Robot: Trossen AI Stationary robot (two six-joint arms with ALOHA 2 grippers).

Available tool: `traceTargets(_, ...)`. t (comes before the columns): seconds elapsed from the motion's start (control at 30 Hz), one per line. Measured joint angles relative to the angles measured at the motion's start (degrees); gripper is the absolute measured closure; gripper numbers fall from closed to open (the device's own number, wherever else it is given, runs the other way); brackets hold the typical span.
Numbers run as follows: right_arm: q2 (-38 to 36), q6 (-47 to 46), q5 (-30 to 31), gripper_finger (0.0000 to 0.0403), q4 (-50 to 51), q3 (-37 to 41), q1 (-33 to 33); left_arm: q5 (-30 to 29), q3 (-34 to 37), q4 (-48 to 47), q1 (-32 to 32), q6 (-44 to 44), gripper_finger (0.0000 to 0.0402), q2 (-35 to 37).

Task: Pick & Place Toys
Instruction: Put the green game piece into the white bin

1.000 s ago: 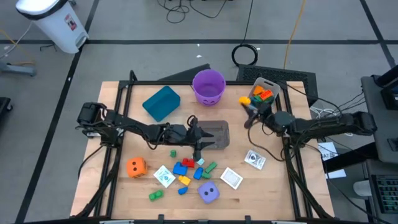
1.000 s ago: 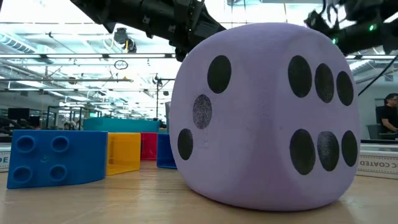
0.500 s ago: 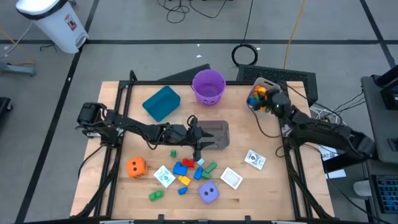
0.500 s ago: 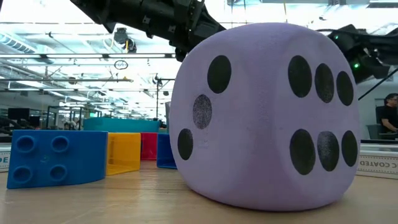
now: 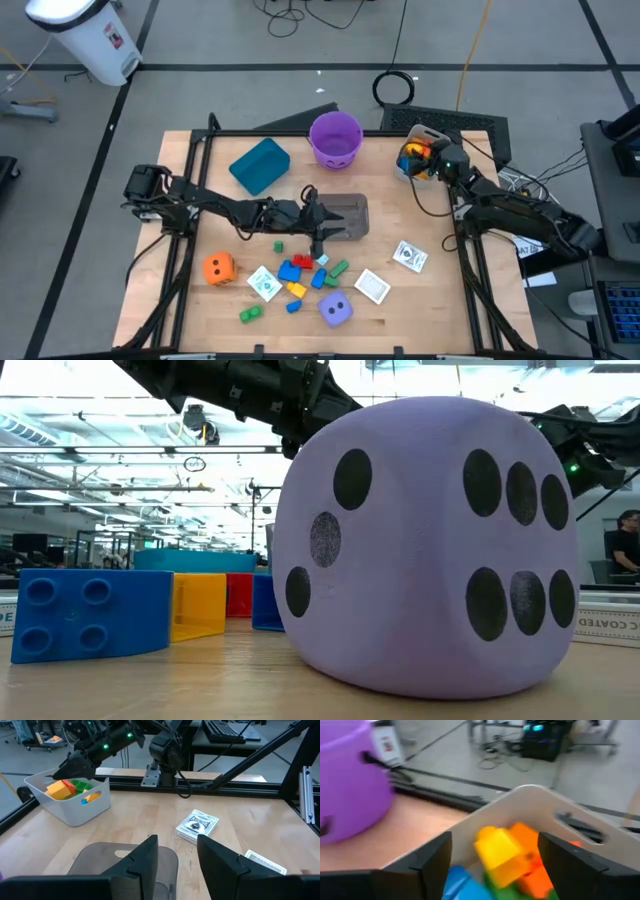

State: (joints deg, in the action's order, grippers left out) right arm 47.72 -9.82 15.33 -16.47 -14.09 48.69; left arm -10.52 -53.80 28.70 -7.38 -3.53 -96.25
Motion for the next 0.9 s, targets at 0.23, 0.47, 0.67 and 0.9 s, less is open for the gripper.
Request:
traceTargets(0.23,-2.6,0.0,-19.4,0.0111,-4.7,0.0,-1.4,0.0,0.0,-0.1,0.0,0.0,0.0256,0.0)
traceTargets(0.47,-4.3,-3.0,-37.9,0.0118,-15.9,0.0,-12.8,0.0,0.0,-0.3,0.0,-0.3,0.0256,0.0)
traceTargets(0.67,-4.3,-1.8,-37.9,0.0119,-21.0,0.0,-23.8,0.4,-0.1,-14.1,0.0,-9.8,0.0256,2.5)
traceTargets(0.9,-4.1,0.4,-34.4,0.0120,-20.7,0.0,-27.5,2.0,-0.1,-48.8,-0.4,-27.2,0.0256,15.4)
